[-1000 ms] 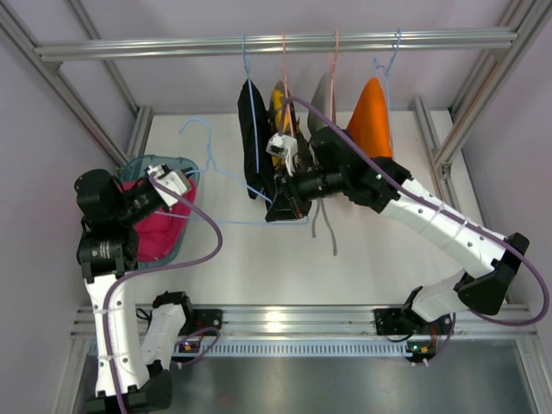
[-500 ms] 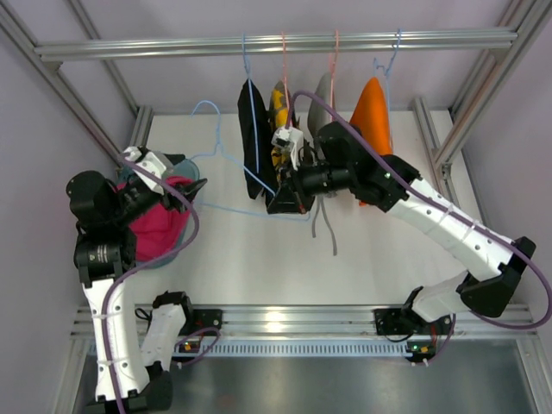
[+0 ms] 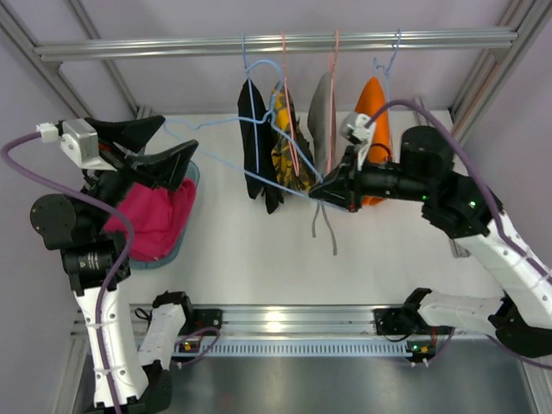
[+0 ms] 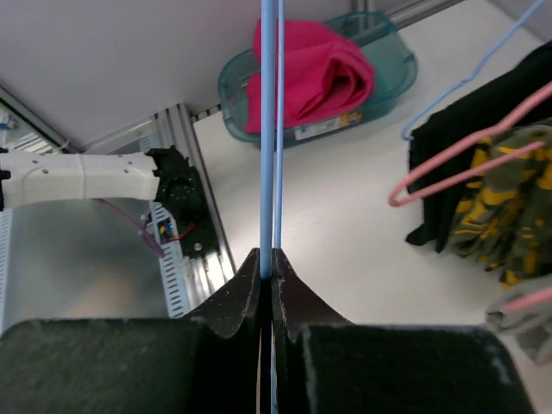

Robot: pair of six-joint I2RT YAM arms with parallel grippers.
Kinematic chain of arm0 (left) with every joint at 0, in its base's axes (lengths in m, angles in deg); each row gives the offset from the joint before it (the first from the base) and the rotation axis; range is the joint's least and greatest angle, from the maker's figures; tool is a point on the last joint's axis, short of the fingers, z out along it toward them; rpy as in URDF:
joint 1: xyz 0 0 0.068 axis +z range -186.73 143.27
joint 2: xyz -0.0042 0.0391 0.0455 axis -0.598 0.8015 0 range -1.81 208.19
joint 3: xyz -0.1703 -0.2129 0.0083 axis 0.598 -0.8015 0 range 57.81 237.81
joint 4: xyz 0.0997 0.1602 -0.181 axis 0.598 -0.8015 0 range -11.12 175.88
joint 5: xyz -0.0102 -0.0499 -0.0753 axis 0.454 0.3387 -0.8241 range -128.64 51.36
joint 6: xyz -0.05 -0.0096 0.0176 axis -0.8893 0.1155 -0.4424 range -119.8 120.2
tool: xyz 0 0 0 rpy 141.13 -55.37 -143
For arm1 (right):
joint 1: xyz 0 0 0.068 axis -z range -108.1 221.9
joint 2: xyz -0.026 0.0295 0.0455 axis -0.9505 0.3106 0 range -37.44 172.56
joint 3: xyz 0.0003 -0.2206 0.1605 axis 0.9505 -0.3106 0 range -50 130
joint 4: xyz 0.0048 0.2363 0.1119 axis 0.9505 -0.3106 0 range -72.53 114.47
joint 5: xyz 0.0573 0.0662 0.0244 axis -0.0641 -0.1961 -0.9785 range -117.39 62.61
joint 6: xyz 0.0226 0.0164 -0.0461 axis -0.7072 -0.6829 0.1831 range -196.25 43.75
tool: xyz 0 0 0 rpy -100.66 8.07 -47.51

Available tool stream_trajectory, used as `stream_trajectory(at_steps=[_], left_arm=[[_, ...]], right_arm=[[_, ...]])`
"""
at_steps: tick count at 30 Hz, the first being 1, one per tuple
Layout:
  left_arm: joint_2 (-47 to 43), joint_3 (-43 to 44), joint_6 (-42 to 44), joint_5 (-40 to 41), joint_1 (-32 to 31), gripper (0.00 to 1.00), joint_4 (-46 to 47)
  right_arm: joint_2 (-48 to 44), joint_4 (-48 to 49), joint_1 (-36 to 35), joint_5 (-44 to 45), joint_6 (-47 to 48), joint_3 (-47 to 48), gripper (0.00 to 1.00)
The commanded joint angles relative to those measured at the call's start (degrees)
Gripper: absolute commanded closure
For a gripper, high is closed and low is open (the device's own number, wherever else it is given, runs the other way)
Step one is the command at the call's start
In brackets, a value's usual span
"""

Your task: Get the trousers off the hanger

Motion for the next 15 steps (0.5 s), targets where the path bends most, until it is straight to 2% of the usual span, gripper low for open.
stream_trajectory(at_steps=[1,6,7,9,10,15], left_arm=[[3.5,2.62,-12.97,4.56,-0.09,0.02,8.65],[7.37,1.92,-13.87,1.74,-0.18,0.02,9.8],[7.81,1.83,-12.12,1.39,-0.09,0.02,9.88],[9.13,1.74,-9.66,0.95,-0.09,0.02,9.88],[9.49,1.74,-7.64,0.95,-0.09,0.02,9.88],[12.12,1.39,-8.32,0.25,-0.09,0.01,9.88]], right_arm=[[-6.32,0.71,6.69,0.58,4.79,-0.64,1.0],[-17.72,-1.14,18.66,-1.54,3.65,-4.5,1.0],[-19.76,-1.49,23.82,-2.06,2.6,-5.64,1.0],[-25.72,-3.24,29.64,-2.59,1.8,-8.63,1.0],[-27.93,-3.68,35.24,-2.77,1.54,-9.6,1.0],[-38.13,-10.0,48.45,0.83,1.71,-9.88,1.0]])
